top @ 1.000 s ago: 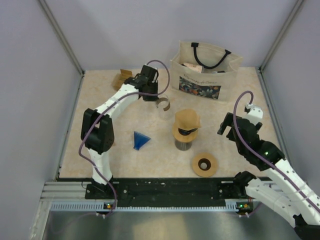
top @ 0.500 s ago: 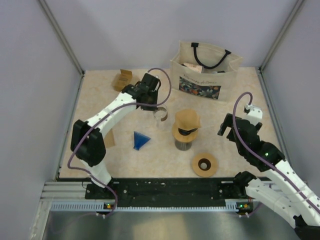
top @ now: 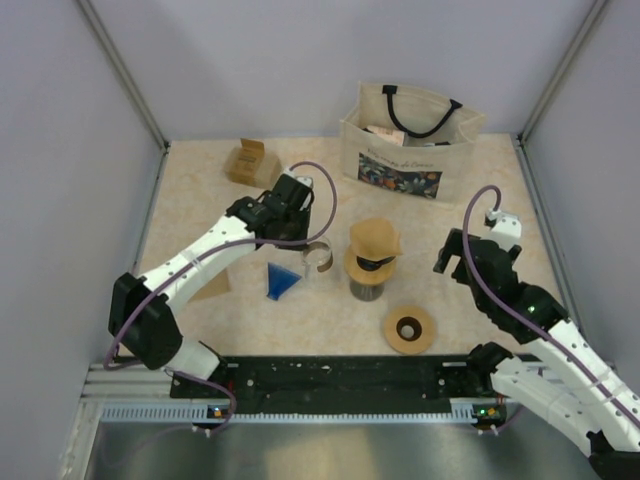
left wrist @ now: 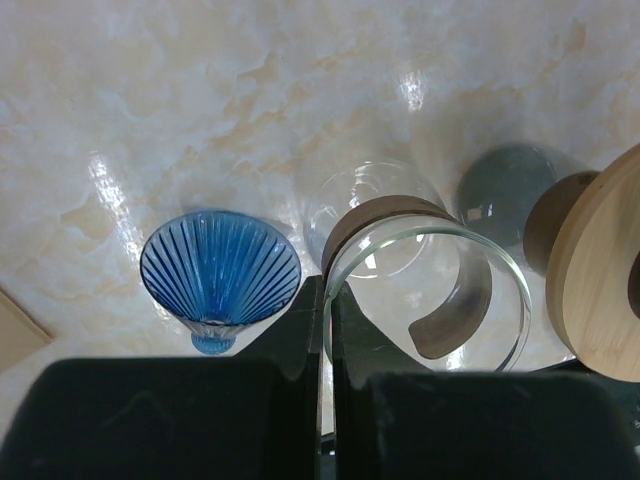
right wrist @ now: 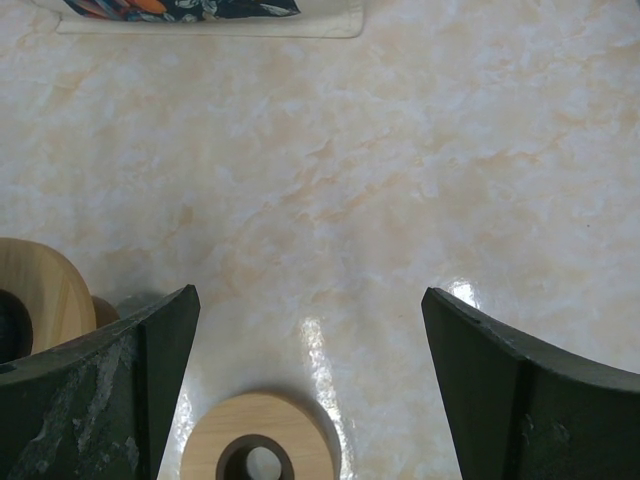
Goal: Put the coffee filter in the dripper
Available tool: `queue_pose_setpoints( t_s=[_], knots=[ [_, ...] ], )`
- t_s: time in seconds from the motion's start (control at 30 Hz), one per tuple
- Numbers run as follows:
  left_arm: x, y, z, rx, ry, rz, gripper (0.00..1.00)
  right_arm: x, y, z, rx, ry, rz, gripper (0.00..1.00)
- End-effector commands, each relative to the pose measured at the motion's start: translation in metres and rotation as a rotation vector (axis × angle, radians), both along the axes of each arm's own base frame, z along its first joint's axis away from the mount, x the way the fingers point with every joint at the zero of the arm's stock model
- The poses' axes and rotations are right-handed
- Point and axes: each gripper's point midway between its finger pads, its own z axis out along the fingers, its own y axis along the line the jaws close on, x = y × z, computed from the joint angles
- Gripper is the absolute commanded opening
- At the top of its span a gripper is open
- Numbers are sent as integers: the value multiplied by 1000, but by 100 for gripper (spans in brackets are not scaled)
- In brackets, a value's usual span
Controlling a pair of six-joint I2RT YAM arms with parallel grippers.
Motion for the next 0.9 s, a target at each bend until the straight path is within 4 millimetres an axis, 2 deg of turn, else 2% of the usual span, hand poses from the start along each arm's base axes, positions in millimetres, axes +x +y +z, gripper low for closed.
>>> queue_pose_setpoints(
  t_s=[0.0,0.13,0.3,0.47,0.6,0.73,0.87],
  knots=[
    [-14,-3,11,-16,-37,-13,0,0,8,0,29,-6,41,94],
    [-26,-4,7,0,-23,-21,0,-13,23,-14,92,77,105,93],
    [-32,1,4,15,-22,-1,0,-41,23,-41,163,233,71,91],
    [-39,-4,6,9,-28,-26,0,-64,31,-63,215,362,86,87],
    [-43,0,4,43,-26,-23,0,-70,38,-75,246,422,92,83],
    [-46,0,1,43,-24,-29,0,-77,43,-99,241,502,104,79],
    [-47,-3,-1,35,-21,-35,6,-82,49,-116,250,551,124,74]
  ],
)
